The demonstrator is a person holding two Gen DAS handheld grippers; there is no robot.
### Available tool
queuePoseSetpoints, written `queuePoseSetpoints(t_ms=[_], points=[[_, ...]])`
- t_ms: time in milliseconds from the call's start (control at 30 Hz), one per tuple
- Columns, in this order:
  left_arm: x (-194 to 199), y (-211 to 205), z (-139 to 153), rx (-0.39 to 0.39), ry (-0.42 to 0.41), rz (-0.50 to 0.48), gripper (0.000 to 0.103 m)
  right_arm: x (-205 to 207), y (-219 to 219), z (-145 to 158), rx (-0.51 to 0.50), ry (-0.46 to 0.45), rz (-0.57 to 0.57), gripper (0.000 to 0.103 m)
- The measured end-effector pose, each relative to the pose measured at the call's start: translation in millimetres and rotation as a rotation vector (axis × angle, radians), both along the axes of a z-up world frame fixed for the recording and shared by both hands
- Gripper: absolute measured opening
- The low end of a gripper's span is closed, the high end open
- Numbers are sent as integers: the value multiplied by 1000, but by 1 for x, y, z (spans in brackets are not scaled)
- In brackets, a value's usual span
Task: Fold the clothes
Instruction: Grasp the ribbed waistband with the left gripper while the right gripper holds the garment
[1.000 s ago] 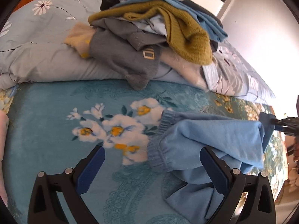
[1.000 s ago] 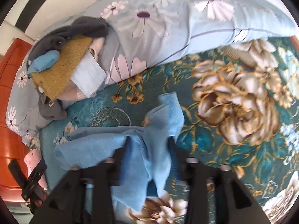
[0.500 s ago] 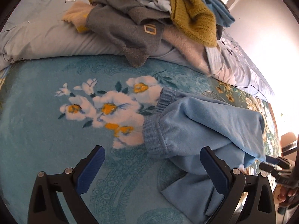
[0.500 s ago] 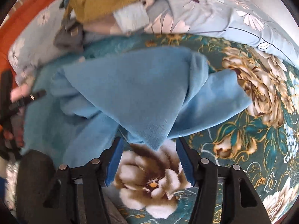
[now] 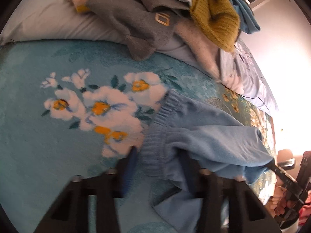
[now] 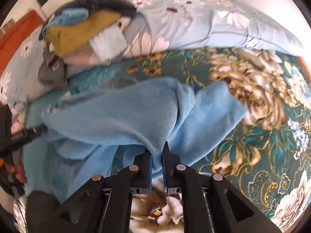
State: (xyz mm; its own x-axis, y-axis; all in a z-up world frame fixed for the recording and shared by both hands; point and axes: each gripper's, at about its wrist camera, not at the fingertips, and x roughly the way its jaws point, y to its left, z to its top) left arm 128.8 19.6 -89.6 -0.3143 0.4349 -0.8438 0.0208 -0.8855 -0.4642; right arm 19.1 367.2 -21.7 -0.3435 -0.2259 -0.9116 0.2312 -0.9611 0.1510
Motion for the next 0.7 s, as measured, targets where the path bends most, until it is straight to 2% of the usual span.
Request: queuePoseSetpoints(t_ms=[100, 200, 367, 500, 567, 633, 700], points=[[7, 7, 12, 14, 26, -15, 25, -1, 2, 26, -10, 55, -13, 6], [14, 8, 41, 3, 106, -14, 24, 0, 4, 56, -3, 121, -5, 6], [28, -3, 124, -12, 306, 0, 24, 11, 4, 126, 41, 295, 31, 6], [46, -19, 202, -39, 480, 9, 24, 27, 1, 185, 36, 438, 48, 4], [59, -29, 228, -37, 535, 15, 24, 39, 1, 213, 21, 497, 65, 4], [74, -38, 244, -63, 568, 22, 24, 49, -2, 223, 18, 521, 88, 4], [84, -52, 245, -100, 564, 47, 24, 55, -8, 217, 25, 506, 115, 4]])
